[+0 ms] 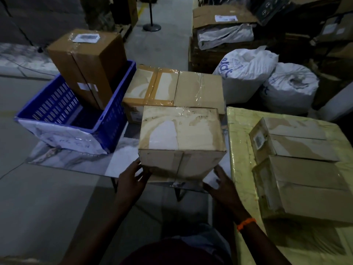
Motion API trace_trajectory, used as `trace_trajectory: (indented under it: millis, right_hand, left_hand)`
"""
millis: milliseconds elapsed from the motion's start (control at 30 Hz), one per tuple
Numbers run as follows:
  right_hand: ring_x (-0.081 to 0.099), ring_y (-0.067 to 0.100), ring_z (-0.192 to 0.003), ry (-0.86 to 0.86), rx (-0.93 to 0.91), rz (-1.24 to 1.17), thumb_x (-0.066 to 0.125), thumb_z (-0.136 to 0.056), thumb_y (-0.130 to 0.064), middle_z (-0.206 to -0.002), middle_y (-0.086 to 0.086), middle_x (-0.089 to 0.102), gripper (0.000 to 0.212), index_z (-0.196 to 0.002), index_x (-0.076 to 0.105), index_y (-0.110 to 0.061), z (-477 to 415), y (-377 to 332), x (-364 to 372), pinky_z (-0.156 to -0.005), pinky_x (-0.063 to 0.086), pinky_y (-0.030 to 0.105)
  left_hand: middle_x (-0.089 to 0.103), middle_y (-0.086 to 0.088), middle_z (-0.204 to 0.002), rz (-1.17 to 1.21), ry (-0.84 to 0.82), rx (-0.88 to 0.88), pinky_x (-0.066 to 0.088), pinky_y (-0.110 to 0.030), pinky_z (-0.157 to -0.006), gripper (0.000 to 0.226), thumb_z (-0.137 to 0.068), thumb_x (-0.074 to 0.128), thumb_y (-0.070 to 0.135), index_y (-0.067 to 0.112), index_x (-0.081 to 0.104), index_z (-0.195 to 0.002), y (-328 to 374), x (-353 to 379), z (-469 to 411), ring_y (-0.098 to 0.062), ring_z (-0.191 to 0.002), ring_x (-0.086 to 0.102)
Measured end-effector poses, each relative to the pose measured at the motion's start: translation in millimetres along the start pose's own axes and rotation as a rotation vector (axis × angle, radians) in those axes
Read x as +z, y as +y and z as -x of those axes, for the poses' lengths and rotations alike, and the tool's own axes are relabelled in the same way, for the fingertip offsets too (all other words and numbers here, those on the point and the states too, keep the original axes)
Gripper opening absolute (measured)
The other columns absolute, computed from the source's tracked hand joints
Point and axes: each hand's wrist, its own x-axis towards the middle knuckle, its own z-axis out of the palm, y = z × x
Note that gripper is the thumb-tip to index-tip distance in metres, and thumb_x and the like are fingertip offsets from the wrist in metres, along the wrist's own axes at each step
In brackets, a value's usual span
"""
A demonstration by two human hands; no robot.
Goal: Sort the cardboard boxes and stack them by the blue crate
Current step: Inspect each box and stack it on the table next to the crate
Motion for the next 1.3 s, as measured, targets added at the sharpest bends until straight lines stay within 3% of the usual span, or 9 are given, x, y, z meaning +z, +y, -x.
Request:
trace_trajectory:
  millis: [100, 267, 400, 500, 667, 867, 1033, 1200, 1300]
  right_hand:
    - [0.04, -0.017, -0.133, -0.056, -0.067, -0.042, 0.077, -0.074, -0.071, -0.147, -0.03, 0.037, 0.098, -0.15, 0.031, -0.032, -2, 11, 15, -0.114, 0.042, 0.031]
    - [0.045, -0.016, -0.129, 0.009, -0.15, -0.085, 0.083, -0.085, -0.041, -0.137, -0.039, 0.047, 0.073, -0.145, 0.041, -0.041, 2, -14, 17, -0.105, 0.038, 0.009]
    - [0.056, 0.002, -0.127, 0.029, -0.187, -0.136, 0.079, -0.082, -0.049, -0.136, -0.02, 0.054, 0.083, -0.154, 0.046, -0.024, -3, -26, 20, -0.104, 0.048, 0.018]
    - [0.058, 0.001, -0.124, -0.005, -0.167, -0.104, 0.081, -0.088, -0.039, -0.135, -0.013, 0.055, 0.071, -0.15, 0.047, -0.033, -7, -33, 26, -0.104, 0.051, 0.025]
    - [0.06, 0.009, -0.121, -0.097, -0.136, 0.005, 0.077, -0.085, -0.055, -0.135, -0.004, 0.061, 0.058, -0.132, 0.043, -0.065, -15, -29, 36, -0.101, 0.055, 0.04]
    - [0.057, 0.014, -0.125, -0.142, -0.065, 0.012, 0.076, -0.086, -0.054, -0.141, -0.003, 0.057, 0.071, -0.144, 0.037, -0.055, -27, -22, 47, -0.102, 0.055, 0.046]
    - [0.057, 0.013, -0.127, -0.15, -0.003, -0.07, 0.08, -0.087, -0.042, -0.142, -0.007, 0.057, 0.078, -0.153, 0.041, -0.032, -12, -5, 44, -0.103, 0.055, 0.039]
    - [0.054, 0.014, -0.135, -0.212, 0.038, -0.103, 0.078, -0.078, -0.065, -0.147, -0.015, 0.053, 0.088, -0.152, 0.029, -0.06, 21, 11, 44, -0.105, 0.052, 0.035]
    - [0.052, 0.013, -0.135, -0.215, 0.03, -0.123, 0.08, -0.082, -0.056, -0.146, -0.014, 0.049, 0.091, -0.157, 0.027, -0.053, 25, 3, 38, -0.105, 0.05, 0.032]
  left_hand:
    - [0.07, -0.004, -0.124, -0.065, 0.072, 0.05, 0.048, -0.002, -0.08, 0.035, -0.094, 0.07, 0.01, 0.009, 0.068, -0.129, 0, 6, 1, -0.008, -0.104, 0.065]
    - [0.074, -0.001, -0.113, -0.102, 0.191, 0.1, 0.054, -0.024, -0.083, 0.043, -0.09, 0.071, 0.04, 0.015, 0.071, -0.125, 3, -16, -6, -0.013, -0.102, 0.068]
    - [0.066, 0.001, -0.115, -0.042, 0.226, 0.042, 0.05, -0.02, -0.081, 0.05, -0.092, 0.071, 0.049, 0.021, 0.065, -0.134, 17, -28, 2, -0.009, -0.103, 0.062]
    - [0.062, 0.001, -0.118, -0.071, 0.232, -0.045, 0.039, -0.008, -0.075, 0.041, -0.097, 0.063, 0.046, 0.026, 0.064, -0.134, 14, -31, 10, -0.005, -0.1, 0.056]
    - [0.058, -0.003, -0.122, -0.097, 0.179, -0.167, 0.04, -0.022, -0.076, 0.041, -0.099, 0.06, 0.044, 0.024, 0.063, -0.134, -6, -27, 14, -0.015, -0.103, 0.057]
    - [0.058, 0.002, -0.136, 0.001, 0.053, -0.178, 0.048, -0.043, -0.098, 0.045, -0.098, 0.066, 0.032, 0.028, 0.053, -0.142, -24, -25, 4, -0.018, -0.122, 0.054]
    - [0.052, 0.008, -0.134, -0.067, -0.095, -0.219, 0.045, -0.016, -0.078, 0.061, -0.096, 0.068, 0.03, 0.024, 0.044, -0.151, -32, -38, 21, -0.012, -0.118, 0.053]
    - [0.063, 0.048, -0.096, -0.024, -0.041, -0.231, 0.046, -0.002, -0.071, 0.034, -0.097, 0.069, 0.023, 0.04, 0.057, -0.124, -28, -36, 58, 0.022, -0.101, 0.058]
    - [0.066, 0.042, -0.093, 0.026, 0.016, -0.222, 0.045, 0.0, -0.071, 0.035, -0.096, 0.07, 0.021, 0.036, 0.059, -0.125, -17, -35, 61, 0.026, -0.092, 0.058]
